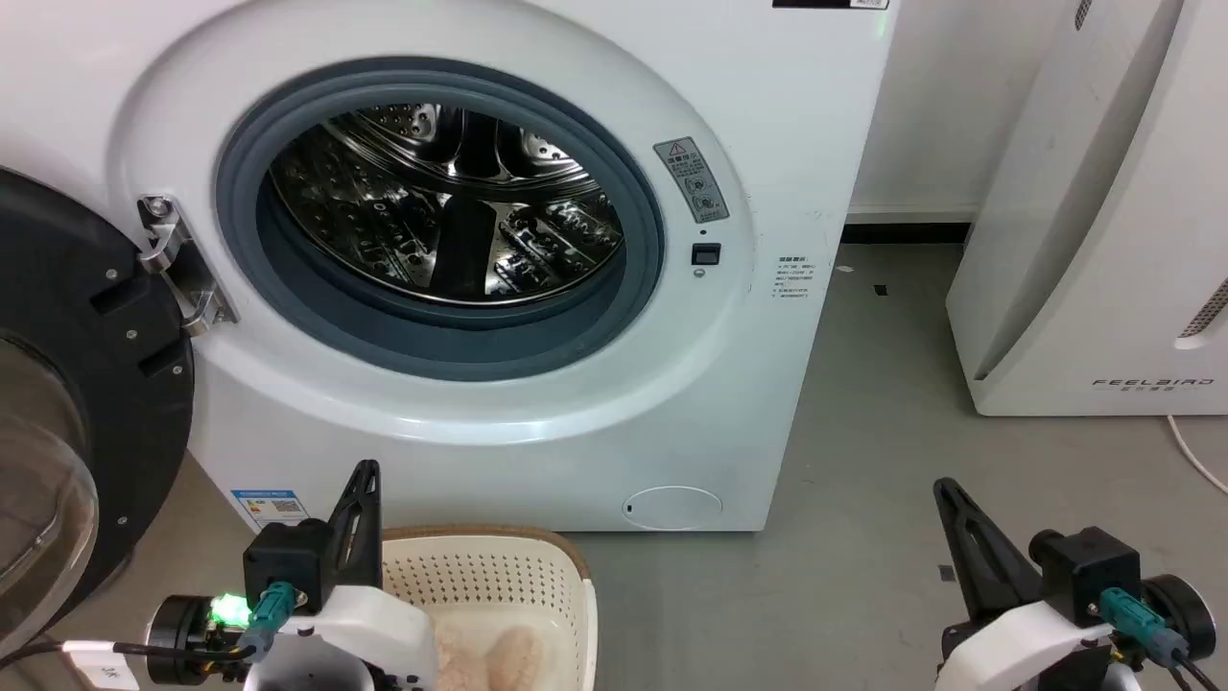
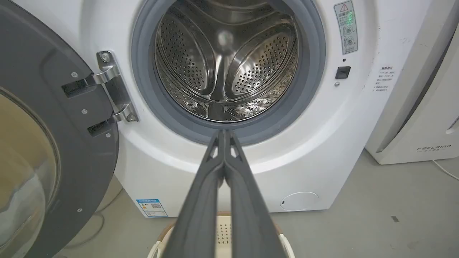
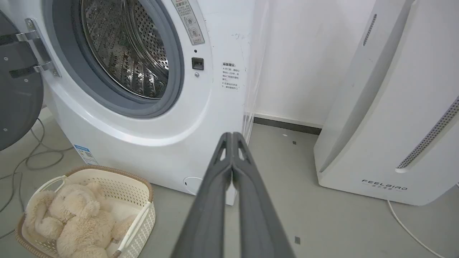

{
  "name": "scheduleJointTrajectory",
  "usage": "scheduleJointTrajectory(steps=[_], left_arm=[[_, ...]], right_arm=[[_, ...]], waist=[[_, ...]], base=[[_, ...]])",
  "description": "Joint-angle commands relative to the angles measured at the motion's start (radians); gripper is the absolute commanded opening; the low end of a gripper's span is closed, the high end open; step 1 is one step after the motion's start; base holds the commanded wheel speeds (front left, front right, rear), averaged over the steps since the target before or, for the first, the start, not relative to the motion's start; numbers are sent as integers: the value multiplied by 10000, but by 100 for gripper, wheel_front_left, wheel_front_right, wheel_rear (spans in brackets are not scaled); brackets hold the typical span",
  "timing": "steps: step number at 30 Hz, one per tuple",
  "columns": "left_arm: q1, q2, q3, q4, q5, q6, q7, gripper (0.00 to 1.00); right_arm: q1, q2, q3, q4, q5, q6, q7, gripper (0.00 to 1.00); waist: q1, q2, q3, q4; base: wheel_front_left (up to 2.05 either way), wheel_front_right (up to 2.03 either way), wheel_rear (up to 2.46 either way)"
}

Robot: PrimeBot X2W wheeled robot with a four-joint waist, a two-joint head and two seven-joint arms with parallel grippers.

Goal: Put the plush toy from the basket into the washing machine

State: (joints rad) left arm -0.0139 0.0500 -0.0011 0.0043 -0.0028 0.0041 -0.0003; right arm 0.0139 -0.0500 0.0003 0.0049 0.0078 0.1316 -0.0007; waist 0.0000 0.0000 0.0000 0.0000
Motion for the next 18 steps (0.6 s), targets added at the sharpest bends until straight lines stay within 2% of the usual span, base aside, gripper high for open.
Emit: scheduleJointTrajectory(steps=[1, 18], left_arm=[[139, 3, 11, -43, 28, -41, 3, 0], [139, 3, 11, -43, 28, -41, 3, 0]], right_arm=[[-139, -2, -3, -49, -78, -9, 7, 0], [-139, -2, -3, -49, -78, -9, 7, 0]], waist=[[0, 0, 0, 0], [0, 0, 0, 0]], base=[[0, 0, 0], [0, 0, 0]])
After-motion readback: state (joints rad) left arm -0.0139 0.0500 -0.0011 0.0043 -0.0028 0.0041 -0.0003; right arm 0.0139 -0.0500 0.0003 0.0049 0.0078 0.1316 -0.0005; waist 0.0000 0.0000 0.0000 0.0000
